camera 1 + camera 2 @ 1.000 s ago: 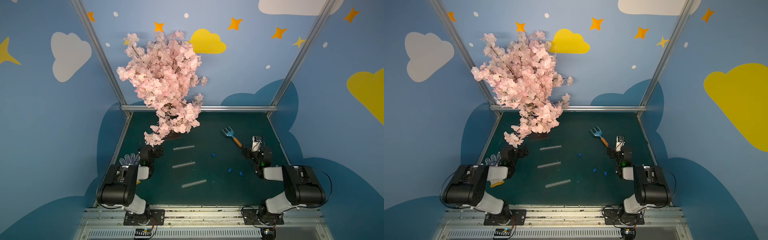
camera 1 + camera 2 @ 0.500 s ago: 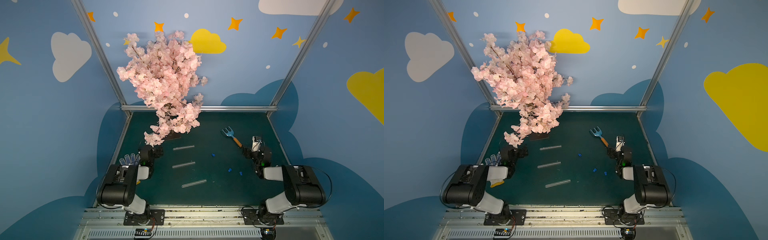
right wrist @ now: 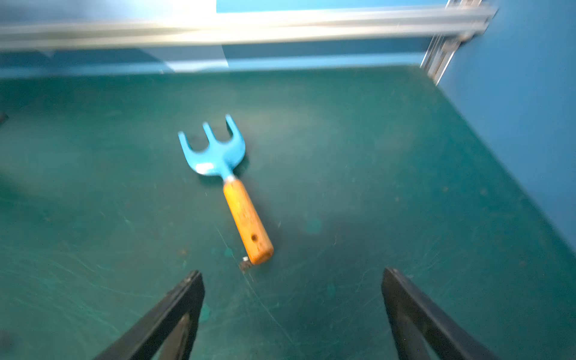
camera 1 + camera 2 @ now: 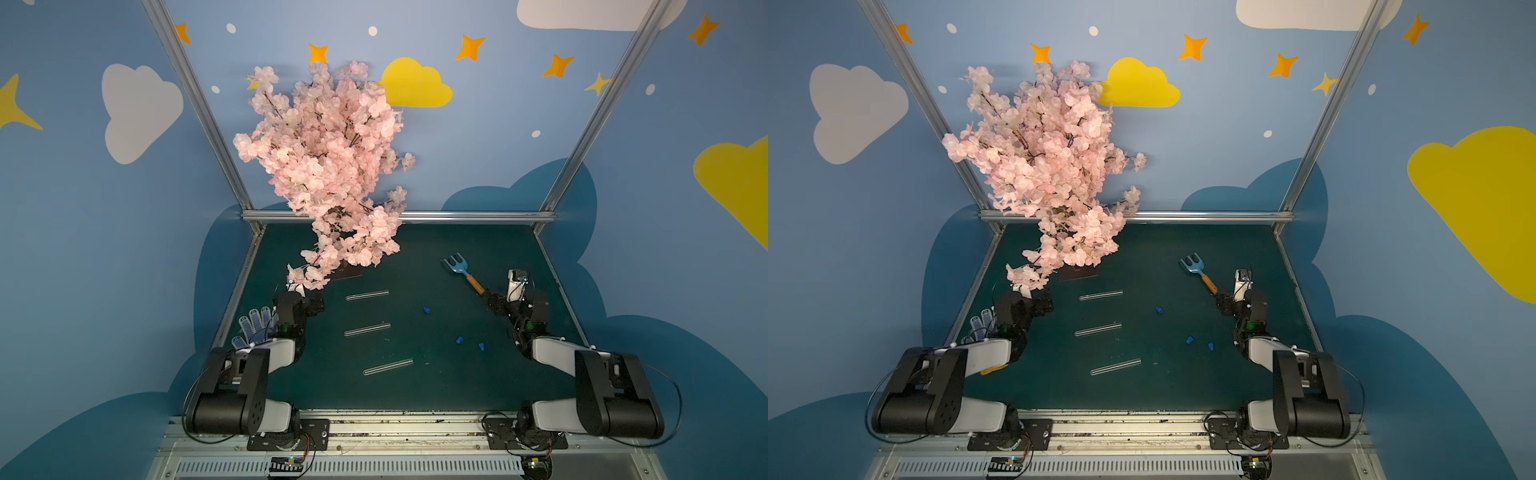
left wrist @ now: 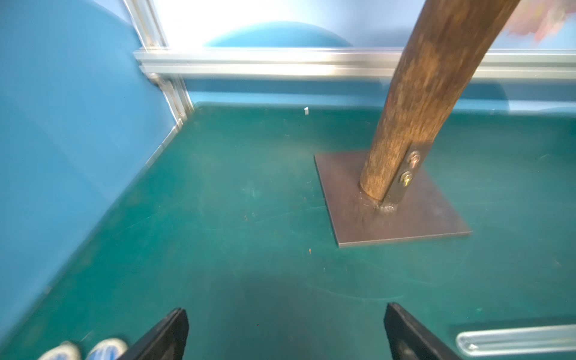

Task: Insert stoppers into test tubes
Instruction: Pick up the test tube at the center of the board.

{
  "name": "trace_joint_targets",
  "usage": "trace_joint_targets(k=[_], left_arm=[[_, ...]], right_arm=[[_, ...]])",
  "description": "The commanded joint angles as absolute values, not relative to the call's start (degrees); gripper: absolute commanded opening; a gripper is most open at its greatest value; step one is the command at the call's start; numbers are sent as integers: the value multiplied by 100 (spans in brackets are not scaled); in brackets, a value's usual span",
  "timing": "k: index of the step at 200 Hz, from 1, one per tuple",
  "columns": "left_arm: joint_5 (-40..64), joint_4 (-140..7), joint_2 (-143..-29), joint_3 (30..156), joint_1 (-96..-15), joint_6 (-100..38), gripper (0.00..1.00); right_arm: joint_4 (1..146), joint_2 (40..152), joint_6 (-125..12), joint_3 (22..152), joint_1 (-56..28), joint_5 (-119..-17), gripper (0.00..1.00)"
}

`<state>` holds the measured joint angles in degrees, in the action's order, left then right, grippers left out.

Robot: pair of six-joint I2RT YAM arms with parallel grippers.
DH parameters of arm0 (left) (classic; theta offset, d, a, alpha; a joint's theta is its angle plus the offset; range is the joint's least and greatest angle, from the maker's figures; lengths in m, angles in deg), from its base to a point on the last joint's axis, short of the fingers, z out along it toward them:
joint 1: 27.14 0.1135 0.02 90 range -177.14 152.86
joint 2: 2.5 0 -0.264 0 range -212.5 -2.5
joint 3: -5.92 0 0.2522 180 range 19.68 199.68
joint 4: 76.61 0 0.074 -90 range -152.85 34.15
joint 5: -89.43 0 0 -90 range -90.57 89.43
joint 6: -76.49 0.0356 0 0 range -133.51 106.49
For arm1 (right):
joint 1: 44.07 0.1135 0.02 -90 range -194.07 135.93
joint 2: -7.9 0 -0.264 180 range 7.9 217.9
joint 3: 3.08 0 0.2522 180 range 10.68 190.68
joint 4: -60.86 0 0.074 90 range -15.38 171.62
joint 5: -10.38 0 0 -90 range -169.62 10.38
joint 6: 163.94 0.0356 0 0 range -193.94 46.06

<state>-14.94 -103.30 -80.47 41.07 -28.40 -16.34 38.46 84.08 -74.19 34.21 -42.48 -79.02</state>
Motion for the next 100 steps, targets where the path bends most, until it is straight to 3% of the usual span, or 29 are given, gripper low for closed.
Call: trace_joint_targets(k=[1, 37, 100], left_arm=[[-1718, -9336, -7349, 4430, -2920, -1493, 99], [-1621, -8763, -6610, 4610, -3271, -1816, 96], [-691, -7575, -6006, 5055, -3890, -2011, 93]], right_arm=[[5024, 7674, -7279, 3805, -4263, -8118, 90], [6284, 7095, -6548, 4260, -4261, -7857, 90], [8408, 7048, -6171, 5330, -3884, -6642, 87]])
